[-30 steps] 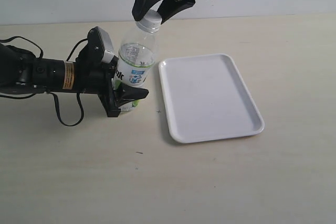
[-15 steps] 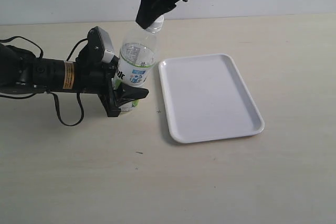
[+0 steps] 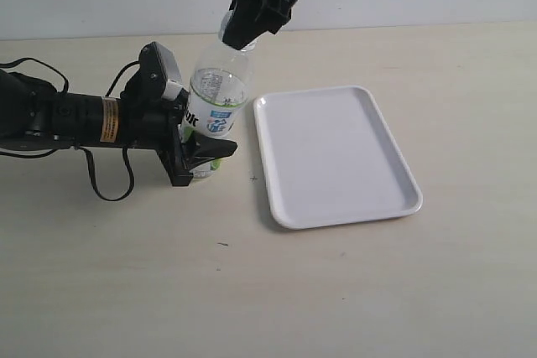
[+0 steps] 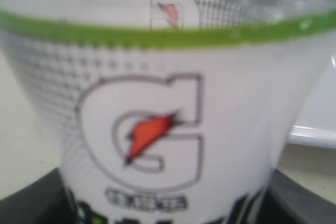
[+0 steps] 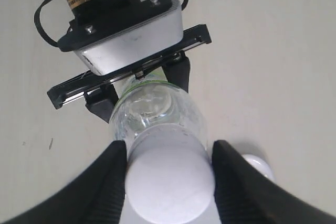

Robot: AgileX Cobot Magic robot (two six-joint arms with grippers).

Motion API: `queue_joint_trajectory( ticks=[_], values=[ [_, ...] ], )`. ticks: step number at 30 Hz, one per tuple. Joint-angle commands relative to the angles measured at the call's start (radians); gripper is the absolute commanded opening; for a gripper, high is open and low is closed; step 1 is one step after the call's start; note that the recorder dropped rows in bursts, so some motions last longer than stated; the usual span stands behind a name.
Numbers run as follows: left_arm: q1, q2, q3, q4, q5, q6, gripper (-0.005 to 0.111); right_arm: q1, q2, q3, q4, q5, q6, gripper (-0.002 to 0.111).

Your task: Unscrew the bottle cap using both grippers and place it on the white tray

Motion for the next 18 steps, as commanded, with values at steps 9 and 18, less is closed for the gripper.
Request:
queue_joint_trajectory(
  ticks=[9,18],
  values=[
    [-0.004,-0.007,-0.003,-0.011,-0.032,-0.001,0.0,-0.004,-0.085,-0.006,-0.057,-0.012,-0.017,0.0],
    [0.019,-0.007,-0.003,-0.018,-0.092,-0.001,0.0,-0.056,-0.107,-0.006,-0.146,-0.012,0.416,0.0]
  ],
)
